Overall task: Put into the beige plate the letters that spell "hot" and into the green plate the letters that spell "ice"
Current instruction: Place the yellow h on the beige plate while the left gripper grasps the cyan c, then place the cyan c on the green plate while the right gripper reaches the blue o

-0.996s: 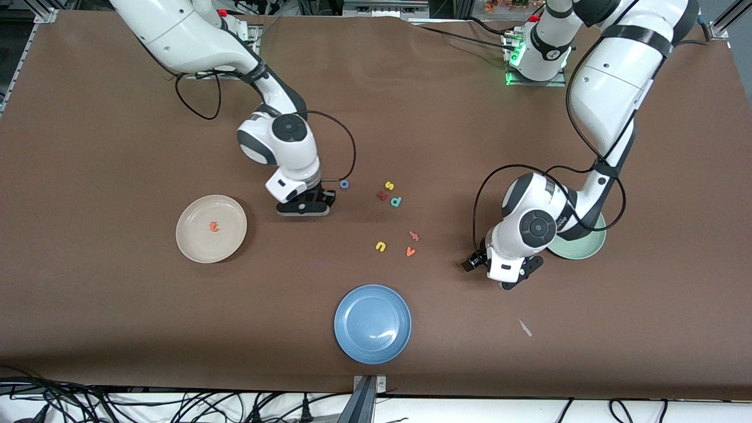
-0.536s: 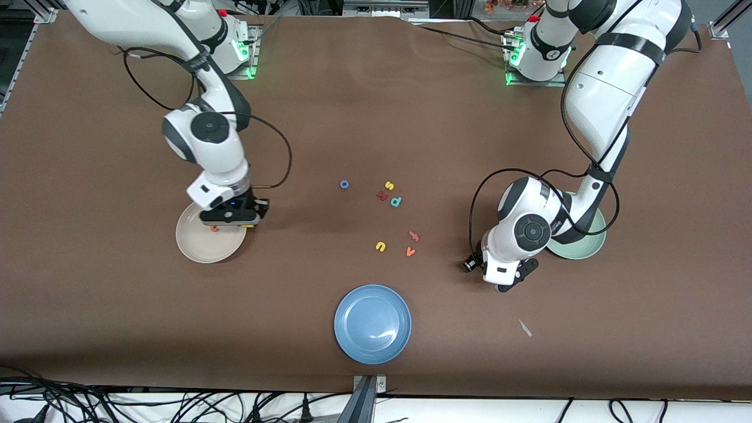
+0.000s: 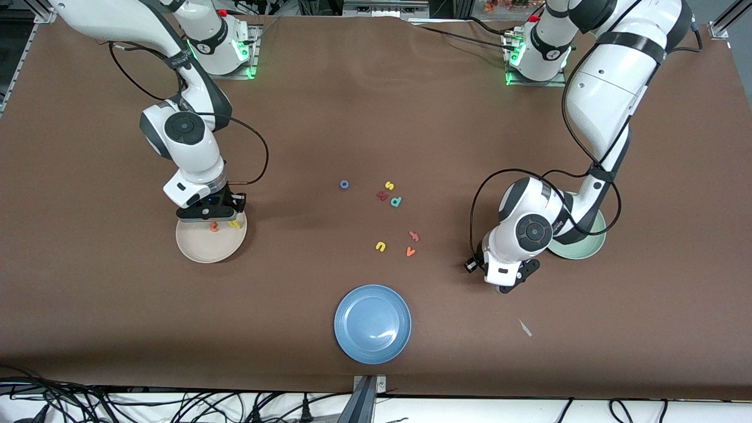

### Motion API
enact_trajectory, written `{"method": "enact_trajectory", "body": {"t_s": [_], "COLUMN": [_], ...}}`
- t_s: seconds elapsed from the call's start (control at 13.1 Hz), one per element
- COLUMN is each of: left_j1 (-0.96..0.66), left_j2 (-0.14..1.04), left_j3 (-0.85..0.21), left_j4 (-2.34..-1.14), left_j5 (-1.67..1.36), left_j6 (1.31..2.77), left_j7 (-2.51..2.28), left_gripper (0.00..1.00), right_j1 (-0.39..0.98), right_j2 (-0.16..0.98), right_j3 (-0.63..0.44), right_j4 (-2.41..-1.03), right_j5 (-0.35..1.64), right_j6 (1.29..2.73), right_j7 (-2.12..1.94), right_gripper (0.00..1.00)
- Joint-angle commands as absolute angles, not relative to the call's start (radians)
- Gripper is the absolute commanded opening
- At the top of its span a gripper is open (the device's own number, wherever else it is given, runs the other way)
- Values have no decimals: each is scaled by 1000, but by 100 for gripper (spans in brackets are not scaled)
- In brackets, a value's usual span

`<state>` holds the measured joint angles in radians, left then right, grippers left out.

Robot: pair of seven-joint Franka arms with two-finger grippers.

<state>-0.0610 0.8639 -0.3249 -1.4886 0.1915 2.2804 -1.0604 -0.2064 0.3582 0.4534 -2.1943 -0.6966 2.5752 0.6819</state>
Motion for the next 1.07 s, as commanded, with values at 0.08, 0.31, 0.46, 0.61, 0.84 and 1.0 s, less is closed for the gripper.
{"method": "enact_trajectory", "body": {"t_s": [0.08,0.31,0.46,0.61,0.84,1.0], "left_j1": [-74,-64,-40,10,142,204], "left_j2": [876,864,829,775,700,670], "left_j3": [-318,-318,-324,-362,-445,-449], "left_j4": [-1466,-1465,-1465,-1466,-1483,-1492], "left_j5": [225,229,221,212,186,187], "left_j6": [2276,2264,2197,2062,1897,1788], "left_j7": [-1086,-1083,-1068,-999,-855,-717], "left_gripper": [25,20,20,20,21,20], "right_j1": [-227,-224,-219,-190,-83,-32], "right_j2": [339,342,347,383,420,448], "right_j3": [472,535,590,639,641,641], "right_j4": [-2220,-2206,-2195,-2166,-2132,-2126], "right_j5": [-696,-516,-396,-380,-380,-397], "right_j6": [2574,2569,2568,2569,2571,2582], "right_j7": [680,680,699,863,1061,1152], "right_gripper": [71,76,79,80,80,81]}}
